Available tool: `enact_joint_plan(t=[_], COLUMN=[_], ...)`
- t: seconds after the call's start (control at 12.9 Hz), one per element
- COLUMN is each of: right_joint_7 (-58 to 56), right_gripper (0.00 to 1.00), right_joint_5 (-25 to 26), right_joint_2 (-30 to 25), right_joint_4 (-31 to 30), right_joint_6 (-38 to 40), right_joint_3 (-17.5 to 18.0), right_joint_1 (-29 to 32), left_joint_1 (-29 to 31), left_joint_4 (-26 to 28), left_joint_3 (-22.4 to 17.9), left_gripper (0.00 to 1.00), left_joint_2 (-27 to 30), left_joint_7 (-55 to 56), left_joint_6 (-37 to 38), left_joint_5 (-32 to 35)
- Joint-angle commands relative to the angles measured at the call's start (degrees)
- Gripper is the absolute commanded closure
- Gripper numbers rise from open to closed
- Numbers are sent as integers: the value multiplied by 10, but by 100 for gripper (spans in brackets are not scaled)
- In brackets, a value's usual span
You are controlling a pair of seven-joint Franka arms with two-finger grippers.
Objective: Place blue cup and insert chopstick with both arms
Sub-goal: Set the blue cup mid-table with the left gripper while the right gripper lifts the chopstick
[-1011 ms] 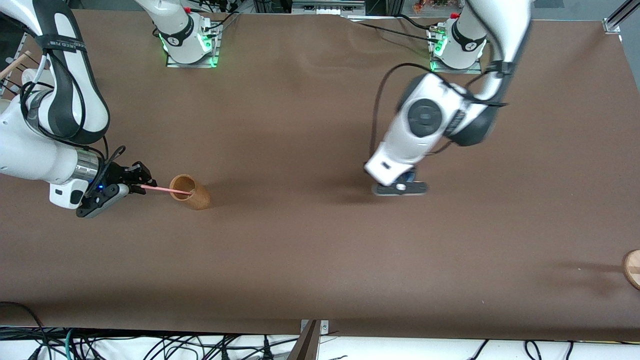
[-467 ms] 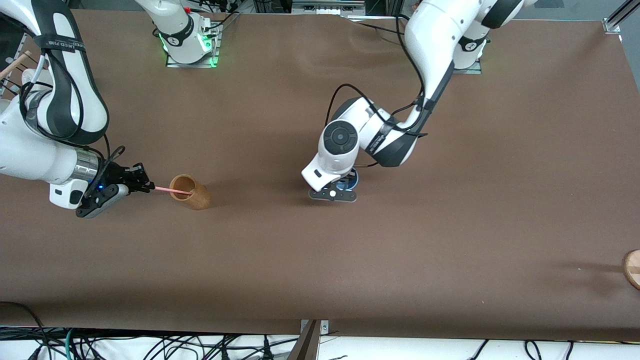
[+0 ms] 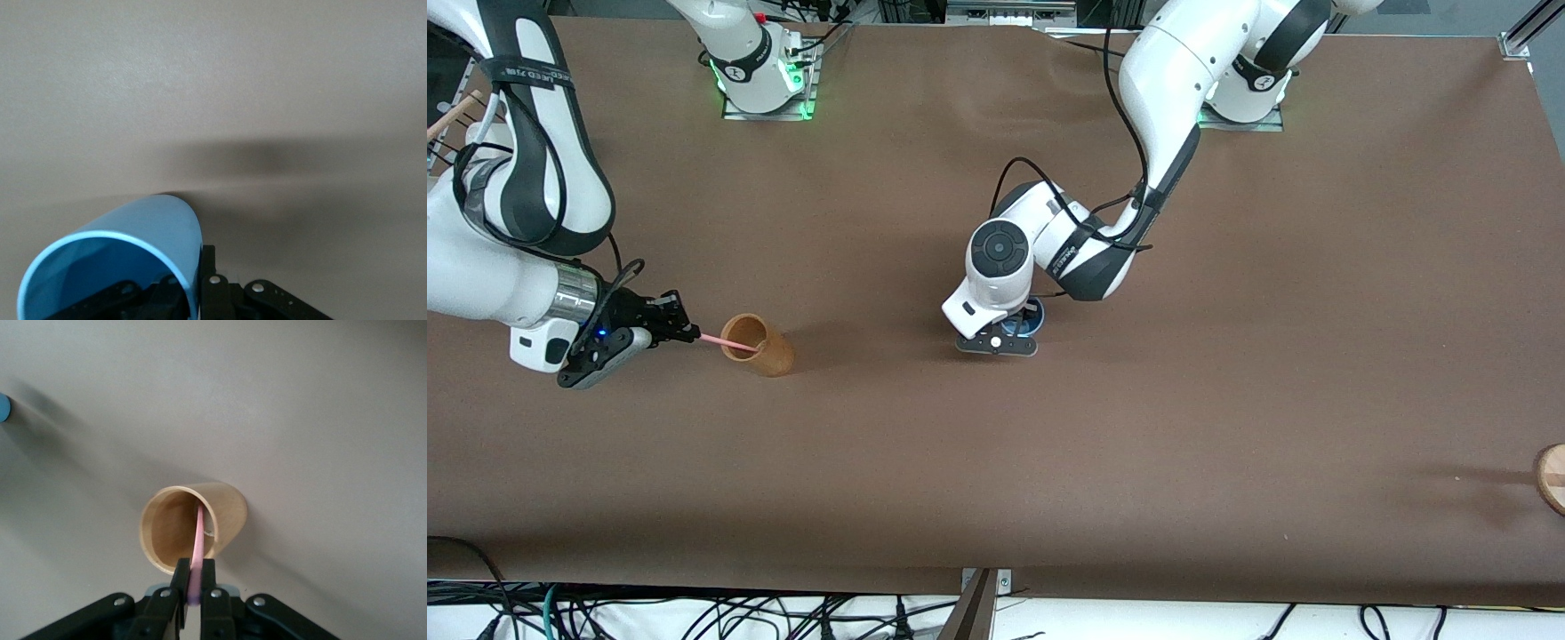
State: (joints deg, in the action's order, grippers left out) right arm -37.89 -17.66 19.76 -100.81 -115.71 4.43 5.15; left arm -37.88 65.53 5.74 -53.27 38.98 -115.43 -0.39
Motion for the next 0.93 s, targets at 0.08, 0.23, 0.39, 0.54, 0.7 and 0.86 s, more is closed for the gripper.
enact_joint_plan(t=[0.08, 0.23, 0.39, 0.54, 0.7, 0.86], right_joint_7=[4, 29, 64, 110, 141, 160], right_gripper=[97, 97, 97, 97, 98, 98], right_joint_5=[-1, 9, 45, 81, 111, 140], right_joint_2=[-4, -6, -10, -14, -16, -17], right_joint_4=[40, 67, 93, 123, 150, 175], right_joint_6=[50, 87, 121, 158, 188, 211], right_joint_3=[4, 8, 32, 57, 80, 101], right_joint_1=[3, 3, 3, 3, 3, 3], left_joint_1=[2, 3, 5, 11, 24, 44], left_joint_4=[-29, -29, -30, -30, -30, -30], left_joint_3=[-3, -3, 1, 5, 6, 6], left_gripper=[69, 0, 0, 0, 0, 0], left_joint_2=[-11, -8, 0, 11, 41, 84], left_joint_7=[2, -7, -8, -8, -10, -22], left_joint_6=[10, 11, 18, 50, 91, 146], left_joint_5=[7, 9, 4, -8, -19, -27])
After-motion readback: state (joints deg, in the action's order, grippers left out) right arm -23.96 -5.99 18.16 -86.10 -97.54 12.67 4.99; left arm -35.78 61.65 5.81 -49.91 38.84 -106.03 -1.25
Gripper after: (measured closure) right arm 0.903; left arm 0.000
